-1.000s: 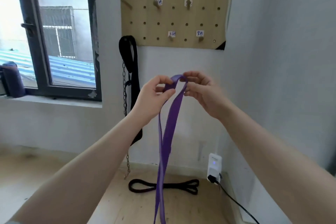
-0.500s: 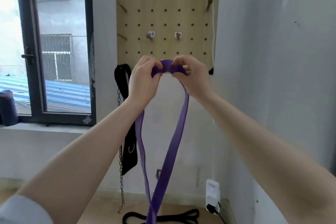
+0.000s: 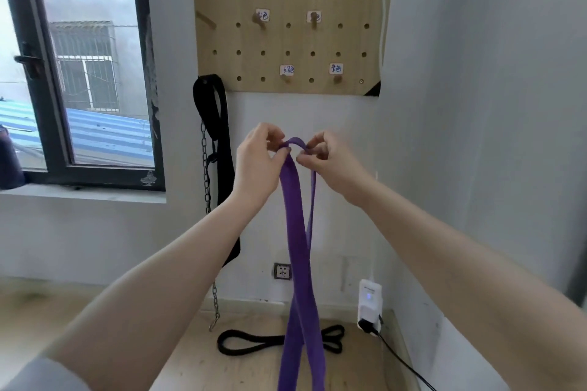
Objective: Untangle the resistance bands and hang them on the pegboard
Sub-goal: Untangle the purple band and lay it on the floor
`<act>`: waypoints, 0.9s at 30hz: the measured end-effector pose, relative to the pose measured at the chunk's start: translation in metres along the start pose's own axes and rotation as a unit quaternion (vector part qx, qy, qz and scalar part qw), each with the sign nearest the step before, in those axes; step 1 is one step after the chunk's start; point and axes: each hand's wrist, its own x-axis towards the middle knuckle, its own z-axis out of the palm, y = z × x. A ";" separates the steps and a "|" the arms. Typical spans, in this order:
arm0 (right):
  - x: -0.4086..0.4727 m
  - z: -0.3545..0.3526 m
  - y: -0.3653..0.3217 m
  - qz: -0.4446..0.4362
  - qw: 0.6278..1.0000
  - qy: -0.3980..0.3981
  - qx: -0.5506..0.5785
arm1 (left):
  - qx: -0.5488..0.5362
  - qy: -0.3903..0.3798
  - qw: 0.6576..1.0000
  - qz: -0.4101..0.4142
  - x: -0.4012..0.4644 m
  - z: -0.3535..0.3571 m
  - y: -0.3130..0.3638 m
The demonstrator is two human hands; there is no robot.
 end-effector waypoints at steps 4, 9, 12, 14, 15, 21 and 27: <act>-0.011 0.009 0.018 0.032 0.993 -0.056 0.098 | 0.012 -0.039 0.999 0.009 -0.004 0.003 -0.008; -0.003 0.008 0.017 0.060 0.961 0.057 0.263 | -0.122 -0.136 0.979 -0.094 -0.038 0.009 -0.029; -0.006 0.020 0.026 0.052 0.970 0.011 0.235 | -0.232 -0.148 0.947 -0.165 -0.064 0.017 -0.038; -0.014 0.026 0.038 0.059 0.969 -0.037 0.237 | -0.258 -0.137 0.935 -0.203 -0.075 0.021 -0.048; -0.018 0.028 0.045 0.060 0.965 -0.057 0.249 | -0.258 -0.133 0.933 -0.214 -0.081 0.022 -0.053; -0.037 0.040 0.080 0.055 0.981 0.001 0.185 | -0.209 -0.074 0.948 -0.228 -0.112 0.036 -0.065; -0.075 0.060 0.134 0.106 0.962 -0.157 0.198 | -0.259 -0.020 0.930 -0.260 -0.090 0.037 -0.058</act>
